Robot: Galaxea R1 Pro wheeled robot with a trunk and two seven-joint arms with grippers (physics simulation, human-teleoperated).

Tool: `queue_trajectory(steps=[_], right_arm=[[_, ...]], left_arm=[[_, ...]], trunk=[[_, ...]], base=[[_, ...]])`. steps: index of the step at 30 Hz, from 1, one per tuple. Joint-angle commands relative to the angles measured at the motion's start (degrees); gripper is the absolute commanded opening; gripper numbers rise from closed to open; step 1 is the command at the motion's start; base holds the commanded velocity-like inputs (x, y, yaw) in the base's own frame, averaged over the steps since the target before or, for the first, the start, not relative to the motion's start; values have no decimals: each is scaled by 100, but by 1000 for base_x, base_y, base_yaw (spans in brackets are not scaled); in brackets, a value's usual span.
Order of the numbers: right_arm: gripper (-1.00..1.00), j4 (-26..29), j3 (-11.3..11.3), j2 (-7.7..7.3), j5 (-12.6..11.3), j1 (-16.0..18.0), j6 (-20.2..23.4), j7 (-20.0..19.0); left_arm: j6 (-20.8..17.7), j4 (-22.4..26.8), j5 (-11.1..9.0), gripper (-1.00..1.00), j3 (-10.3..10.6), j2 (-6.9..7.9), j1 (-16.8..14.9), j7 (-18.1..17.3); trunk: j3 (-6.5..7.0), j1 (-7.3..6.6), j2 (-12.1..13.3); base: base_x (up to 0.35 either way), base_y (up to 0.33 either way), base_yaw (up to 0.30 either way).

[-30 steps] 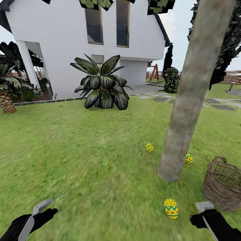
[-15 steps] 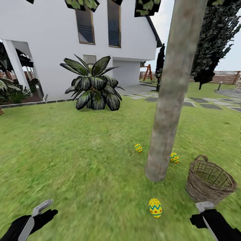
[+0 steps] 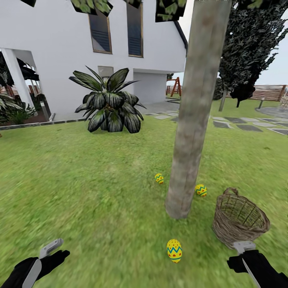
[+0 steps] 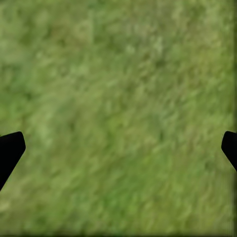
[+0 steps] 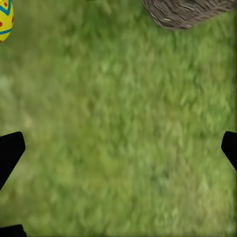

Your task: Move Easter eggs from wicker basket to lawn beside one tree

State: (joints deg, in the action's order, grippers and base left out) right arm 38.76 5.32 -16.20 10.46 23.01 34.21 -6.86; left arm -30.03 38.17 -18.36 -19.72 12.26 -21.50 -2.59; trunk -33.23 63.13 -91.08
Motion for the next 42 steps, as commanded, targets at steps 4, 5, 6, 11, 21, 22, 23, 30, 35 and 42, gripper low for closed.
queue_trajectory(steps=[4,5,6,11,21,22,23,30,35,42], right_arm=[[100,9,20,5,61,2,24,-51],[100,9,17,6,61,2,24,-50],[100,9,15,4,62,2,24,-47],[100,9,15,5,62,0,24,-45],[100,2,17,2,62,2,24,-51],[100,1,16,2,60,2,24,-52],[100,1,8,4,56,2,24,-52],[100,0,-7,11,61,0,24,-53],[100,0,-12,11,68,2,24,-53],[100,-38,-40,82,69,2,24,-53]], left_arm=[[-37,-1,-3,100,-28,-10,-3,-22],[-37,-1,-2,100,-30,-9,-3,-22],[-35,-2,-4,100,-31,-9,-3,-22],[-37,-2,-9,100,-32,-5,-3,-22],[-31,-2,-10,100,-32,-6,-3,-22],[-30,-2,-10,100,-32,-5,-3,-22],[-30,-2,-10,100,-34,-5,-3,-22],[-36,-64,0,100,-35,-7,-3,-25],[-7,-347,0,100,-25,-9,-3,-31],[-3,-400,-1,100,-28,-18,-3,-38]], trunk=[[66,-89,159],[84,-111,199],[102,-133,239],[192,-243,440],[372,-462,841],[390,-484,881],[407,-506,921],[533,-660,1202],[623,-770,1402],[749,-923,1683]], base=[[0,-25,0],[0,-5,0],[0,-2,0],[0,0,0],[0,0,0],[0,0,0],[0,0,0],[0,0,0],[0,0,0],[0,0,0]])
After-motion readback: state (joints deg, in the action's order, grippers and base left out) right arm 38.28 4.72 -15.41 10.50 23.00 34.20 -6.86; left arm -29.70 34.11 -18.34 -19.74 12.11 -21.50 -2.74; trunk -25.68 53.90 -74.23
